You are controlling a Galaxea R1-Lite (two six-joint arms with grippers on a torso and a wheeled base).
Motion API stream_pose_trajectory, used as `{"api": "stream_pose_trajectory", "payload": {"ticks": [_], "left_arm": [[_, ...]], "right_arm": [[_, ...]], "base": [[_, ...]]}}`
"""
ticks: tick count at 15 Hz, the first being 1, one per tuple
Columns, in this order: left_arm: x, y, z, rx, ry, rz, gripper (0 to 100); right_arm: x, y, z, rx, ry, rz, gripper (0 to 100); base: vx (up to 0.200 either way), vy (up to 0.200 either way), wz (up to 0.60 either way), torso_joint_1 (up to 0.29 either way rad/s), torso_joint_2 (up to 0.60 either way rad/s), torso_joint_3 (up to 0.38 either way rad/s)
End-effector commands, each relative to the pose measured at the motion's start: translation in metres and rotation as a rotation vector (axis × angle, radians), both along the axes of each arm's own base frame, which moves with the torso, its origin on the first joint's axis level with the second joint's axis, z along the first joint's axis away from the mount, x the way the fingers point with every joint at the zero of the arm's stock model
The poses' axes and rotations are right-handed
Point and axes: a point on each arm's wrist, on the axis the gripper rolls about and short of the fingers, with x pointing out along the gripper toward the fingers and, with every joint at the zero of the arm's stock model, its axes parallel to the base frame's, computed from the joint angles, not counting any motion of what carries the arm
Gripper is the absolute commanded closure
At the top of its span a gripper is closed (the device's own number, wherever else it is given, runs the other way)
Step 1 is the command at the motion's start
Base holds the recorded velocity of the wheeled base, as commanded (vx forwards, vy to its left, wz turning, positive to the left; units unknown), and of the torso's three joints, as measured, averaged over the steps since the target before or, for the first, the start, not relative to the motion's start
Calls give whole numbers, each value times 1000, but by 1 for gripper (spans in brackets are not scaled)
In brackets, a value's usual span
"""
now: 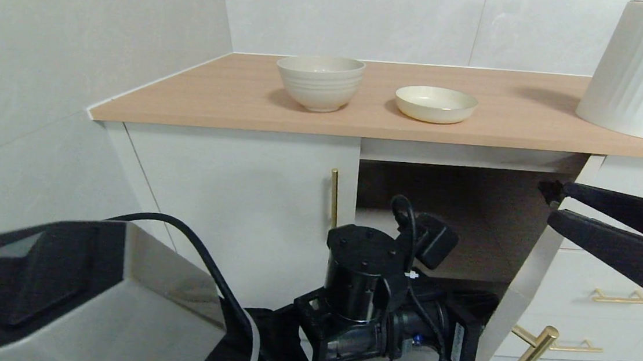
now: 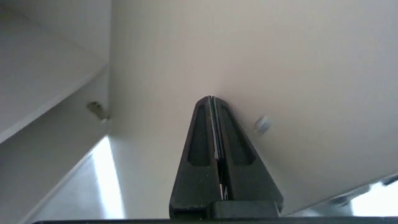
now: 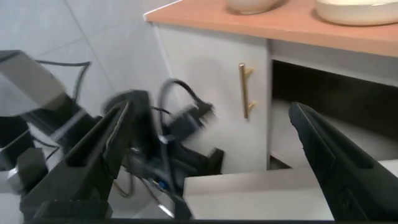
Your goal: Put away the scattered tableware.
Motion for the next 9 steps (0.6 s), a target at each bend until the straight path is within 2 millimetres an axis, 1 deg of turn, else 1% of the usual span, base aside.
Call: {"api": "stream_pose_trajectory", "payload": {"ticks": [1,2,4,5,7,9], "left_arm": [[-37,-7,19,-40,0,-107,100],[-38,-7,21,-44,61,-115,100],[-37,-8,4,19,78,-111,100],[-38,-4,-4,54,67,-106,100],[-29,11,-16,118,12,-60,100],[-24,18,-24,164,8,-23,100]], "right_arm": [[1,1,1,1,-2,1,0],[0,0,5,9,-13,1,0],[-3,-2,7,16,-24,1,0],[-4,-3,7,17,-26,1,0],[-3,-2,6,15,-22,1,0],[-1,-1,3,7,-8,0,0]], "base": [[0,0,0,0,0,0],[0,0,0,0,0,0],[0,0,0,0,0,0],[0,0,0,0,0,0],[0,0,0,0,0,0],[0,0,0,0,0,0]]}}
